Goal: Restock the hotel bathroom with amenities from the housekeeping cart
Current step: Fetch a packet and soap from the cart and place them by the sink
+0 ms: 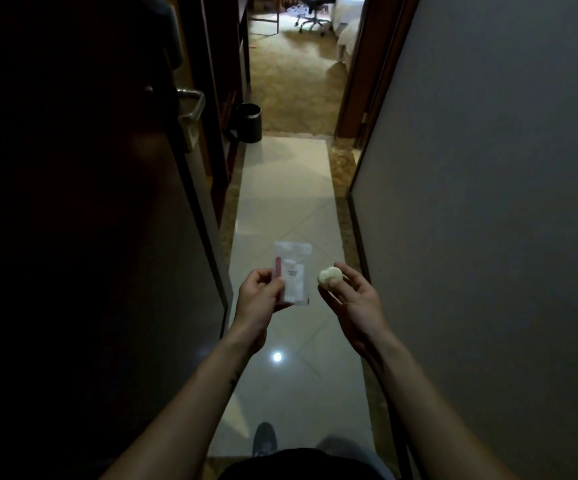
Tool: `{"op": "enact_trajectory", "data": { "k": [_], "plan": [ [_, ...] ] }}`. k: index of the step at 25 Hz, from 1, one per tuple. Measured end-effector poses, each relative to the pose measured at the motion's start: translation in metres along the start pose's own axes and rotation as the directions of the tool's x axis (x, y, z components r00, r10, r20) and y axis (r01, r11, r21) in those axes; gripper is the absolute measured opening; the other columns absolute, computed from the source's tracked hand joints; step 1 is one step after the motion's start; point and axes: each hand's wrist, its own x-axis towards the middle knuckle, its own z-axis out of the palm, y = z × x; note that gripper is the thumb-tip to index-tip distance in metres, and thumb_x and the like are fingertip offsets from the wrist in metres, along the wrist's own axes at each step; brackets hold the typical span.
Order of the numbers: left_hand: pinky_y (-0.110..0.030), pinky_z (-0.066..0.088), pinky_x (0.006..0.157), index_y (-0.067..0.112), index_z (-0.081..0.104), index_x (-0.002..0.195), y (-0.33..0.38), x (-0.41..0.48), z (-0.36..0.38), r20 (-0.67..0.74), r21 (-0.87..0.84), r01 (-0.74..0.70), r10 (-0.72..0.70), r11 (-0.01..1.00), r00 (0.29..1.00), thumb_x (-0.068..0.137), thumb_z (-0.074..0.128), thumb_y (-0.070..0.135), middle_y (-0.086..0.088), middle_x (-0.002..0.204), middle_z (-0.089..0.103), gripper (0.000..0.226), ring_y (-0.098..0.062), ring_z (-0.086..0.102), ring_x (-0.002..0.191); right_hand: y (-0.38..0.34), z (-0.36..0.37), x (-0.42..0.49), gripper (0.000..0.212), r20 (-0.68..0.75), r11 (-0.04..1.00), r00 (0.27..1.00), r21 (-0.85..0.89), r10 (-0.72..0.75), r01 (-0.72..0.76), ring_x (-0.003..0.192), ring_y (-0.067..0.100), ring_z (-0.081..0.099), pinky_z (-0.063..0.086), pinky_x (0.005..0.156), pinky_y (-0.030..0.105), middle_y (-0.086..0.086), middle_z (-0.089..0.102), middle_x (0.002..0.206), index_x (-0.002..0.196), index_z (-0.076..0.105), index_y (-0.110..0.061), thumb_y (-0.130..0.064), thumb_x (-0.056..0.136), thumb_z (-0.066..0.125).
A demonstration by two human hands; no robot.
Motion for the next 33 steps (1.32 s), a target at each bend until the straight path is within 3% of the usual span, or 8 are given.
{"op": "enact_trajectory", "data": {
  "k": [6, 9, 20, 26, 29, 33],
  "plan": [
    [-0.034, 0.062, 0.074, 0.002, 0.058, 0.115, 0.036, 0.099, 0.018, 0.000, 0.057, 0.010, -0.010, 0.998, 1.000, 0.094, 0.058, 0.003, -0.016, 0.112, 0.068, 0.021, -0.029, 0.070, 0.099, -0.022, 0.038, 0.099, 0.026, -0.010, 0.999, 1.000, 0.033, -0.001, 0.002, 0.103, 0.024, 0.068, 0.060, 0.088, 0.030, 0.016, 0.065, 0.114, 0.113, 0.063, -0.009, 0.008, 0.093, 0.059],
    [-0.032, 0.062, 0.073, 0.004, 0.058, 0.116, 0.051, 0.150, 0.035, -0.006, 0.086, 0.018, -0.017, 0.996, 1.000, 0.096, 0.058, 0.005, -0.012, 0.110, 0.068, 0.020, -0.025, 0.070, 0.098, -0.035, 0.048, 0.159, 0.031, -0.021, 0.999, 1.000, 0.032, 0.013, -0.012, 0.105, 0.024, 0.067, 0.060, 0.086, 0.029, 0.019, 0.065, 0.117, 0.124, 0.061, -0.002, 0.007, 0.094, 0.058],
    [-0.036, 0.062, 0.078, 0.003, 0.058, 0.112, 0.158, 0.403, 0.169, -0.046, 0.139, -0.005, 0.011, 0.990, 0.999, 0.095, 0.058, 0.003, -0.011, 0.103, 0.069, 0.017, -0.025, 0.071, 0.095, -0.159, 0.101, 0.440, 0.031, 0.009, 0.994, 0.999, 0.105, 0.037, -0.038, 0.102, 0.021, 0.070, 0.059, 0.086, 0.026, 0.012, 0.071, 0.106, 0.126, 0.059, -0.003, 0.006, 0.096, 0.056],
    [-0.030, 0.059, 0.070, 0.007, 0.058, 0.105, 0.199, 0.516, 0.231, -0.034, 0.133, -0.008, 0.013, 0.991, 0.999, 0.095, 0.058, 0.005, -0.013, 0.107, 0.068, 0.010, -0.023, 0.068, 0.093, -0.219, 0.128, 0.560, 0.028, -0.005, 0.992, 0.999, 0.120, 0.045, -0.044, 0.105, 0.024, 0.068, 0.052, 0.102, 0.038, 0.013, 0.070, 0.106, 0.122, 0.059, -0.004, 0.007, 0.096, 0.055],
    [-0.029, 0.058, 0.070, 0.006, 0.058, 0.111, 0.216, 0.576, 0.249, -0.031, 0.128, 0.006, -0.002, 0.992, 1.000, 0.096, 0.058, 0.007, -0.014, 0.110, 0.069, 0.015, -0.023, 0.069, 0.095, -0.236, 0.142, 0.621, 0.034, -0.022, 0.993, 0.998, 0.110, 0.055, -0.052, 0.112, 0.027, 0.066, 0.050, 0.106, 0.041, 0.015, 0.069, 0.110, 0.130, 0.057, 0.000, 0.008, 0.097, 0.054],
    [-0.030, 0.060, 0.073, 0.007, 0.058, 0.117, 0.245, 0.681, 0.270, -0.006, 0.125, 0.014, -0.013, 0.992, 1.000, 0.097, 0.058, 0.009, -0.011, 0.111, 0.068, 0.020, -0.023, 0.069, 0.099, -0.255, 0.169, 0.719, 0.031, -0.068, 0.990, 0.995, 0.127, 0.067, -0.058, 0.120, 0.032, 0.063, 0.049, 0.108, 0.045, 0.022, 0.065, 0.124, 0.127, 0.059, -0.001, 0.006, 0.096, 0.055]
  ]
}}
